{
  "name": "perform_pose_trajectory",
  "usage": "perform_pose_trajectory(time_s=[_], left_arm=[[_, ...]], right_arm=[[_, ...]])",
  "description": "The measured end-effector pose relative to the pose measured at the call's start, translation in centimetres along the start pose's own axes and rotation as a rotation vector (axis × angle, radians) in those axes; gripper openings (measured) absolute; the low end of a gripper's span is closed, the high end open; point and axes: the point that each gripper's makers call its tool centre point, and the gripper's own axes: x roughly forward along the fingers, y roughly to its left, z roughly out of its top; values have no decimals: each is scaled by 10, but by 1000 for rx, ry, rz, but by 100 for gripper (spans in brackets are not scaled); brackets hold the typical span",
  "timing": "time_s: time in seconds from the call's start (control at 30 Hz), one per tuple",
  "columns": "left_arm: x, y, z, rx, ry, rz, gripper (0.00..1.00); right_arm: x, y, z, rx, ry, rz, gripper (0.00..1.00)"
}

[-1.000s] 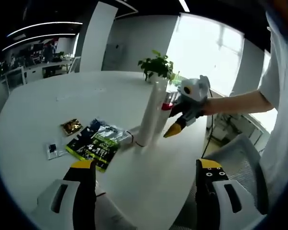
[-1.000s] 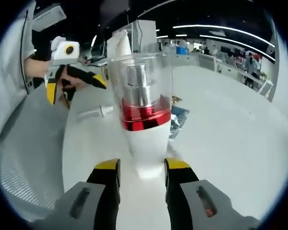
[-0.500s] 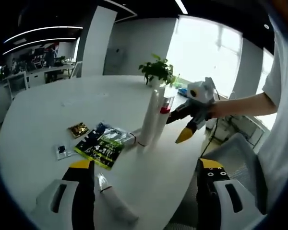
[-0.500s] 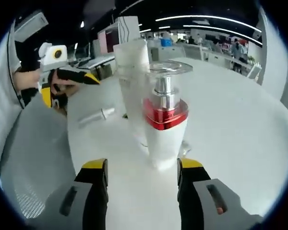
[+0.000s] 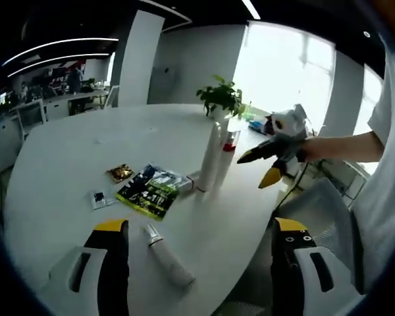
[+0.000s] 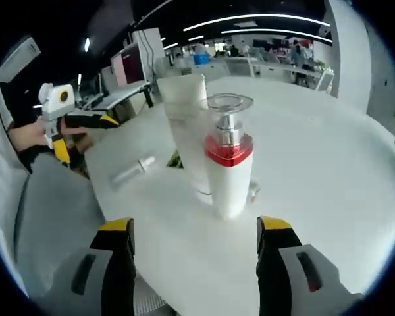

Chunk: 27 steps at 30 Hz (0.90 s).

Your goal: Arrange the skincare products in the storage area until every visible bottle or jar stands upright without overlapping.

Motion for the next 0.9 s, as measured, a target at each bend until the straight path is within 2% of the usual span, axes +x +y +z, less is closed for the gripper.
perform_pose_trajectory(time_s=[0.47, 0.63, 0.9], left_arm=[[-32, 7, -10, -2, -11, 35, 83], [-42, 8, -13, -7, -17, 53, 83], [-56, 12, -20, -24, -22, 86, 82]], right_arm=[[-21, 32, 10, 65, -72, -49, 83], [-26, 39, 8, 90, -90, -86, 86], [-29, 51, 3, 138, -114, -105, 87]])
